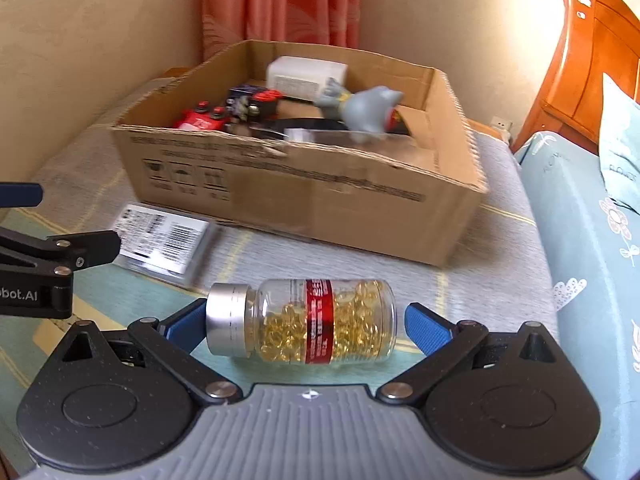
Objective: Organize rigid objects
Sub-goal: 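Reach the right tool to the gold capsule bottle while the left tool approaches the card package, then close the right tool on the capsule bottle while the left tool grasps the clear card package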
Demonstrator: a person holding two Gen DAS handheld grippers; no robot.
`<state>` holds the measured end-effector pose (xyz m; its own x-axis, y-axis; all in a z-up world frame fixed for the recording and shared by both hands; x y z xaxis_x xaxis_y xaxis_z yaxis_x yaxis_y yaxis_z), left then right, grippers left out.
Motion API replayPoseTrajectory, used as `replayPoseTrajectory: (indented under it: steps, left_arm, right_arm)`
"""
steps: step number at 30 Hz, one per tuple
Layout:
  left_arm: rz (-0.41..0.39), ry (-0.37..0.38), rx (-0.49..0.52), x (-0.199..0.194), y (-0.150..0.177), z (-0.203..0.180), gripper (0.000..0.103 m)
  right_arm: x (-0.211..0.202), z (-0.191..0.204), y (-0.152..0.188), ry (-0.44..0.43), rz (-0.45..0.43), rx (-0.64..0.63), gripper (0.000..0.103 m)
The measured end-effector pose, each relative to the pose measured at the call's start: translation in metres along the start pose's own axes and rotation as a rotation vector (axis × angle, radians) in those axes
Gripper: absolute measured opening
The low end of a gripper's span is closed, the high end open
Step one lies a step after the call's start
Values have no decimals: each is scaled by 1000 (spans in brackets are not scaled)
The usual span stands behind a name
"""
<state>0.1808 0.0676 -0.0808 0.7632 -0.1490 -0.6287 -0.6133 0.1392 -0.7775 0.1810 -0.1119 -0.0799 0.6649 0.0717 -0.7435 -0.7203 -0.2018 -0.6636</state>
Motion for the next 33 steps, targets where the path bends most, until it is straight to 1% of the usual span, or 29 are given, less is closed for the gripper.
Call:
replayPoseTrajectory:
  steps: [3,6,11,13,15,21,28,33]
  left_arm:
    - [17,39,-16,14,-2,-10,102]
    - [37,52,-21,29,-2,-18,102]
    - [87,17,-19,49,6,-25,102]
    - [74,11,-37,50,7,-23,102]
    - [69,8,-31,48,9,-22,103]
    - [46,-4,-42,37,17,-7,103]
    - [52,-30,-58,36,15,-7,103]
    - [54,-25,-52,39,11,-9,103]
  right_arm:
    - [1,-11,6,-4,7,-2,103]
    - [2,-19,14,-27,17,4,103]
    - [9,-22,24,-44,40,-15,103]
    - [11,-24,25,-57,37,-5,103]
    - [11,-26,25,-67,37,2,103]
    - [10,-27,28,-95,12,-29,103]
    - [11,-27,24,-110,30,-42,103]
    - [12,-27,25,-119,17,-51,103]
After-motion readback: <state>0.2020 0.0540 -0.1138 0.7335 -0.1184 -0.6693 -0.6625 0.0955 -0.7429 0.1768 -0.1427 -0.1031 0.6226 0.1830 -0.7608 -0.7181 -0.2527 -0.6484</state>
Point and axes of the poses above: each gripper's, at about its wrist camera, not at the fingertips, and x roughly the way its jaws point, z to its left, y to its underside, the point moved 2 cm from there along x, roughly the way its jaws point, and after that the axes turned 7 degrees about -z, right-handed, at the moved point
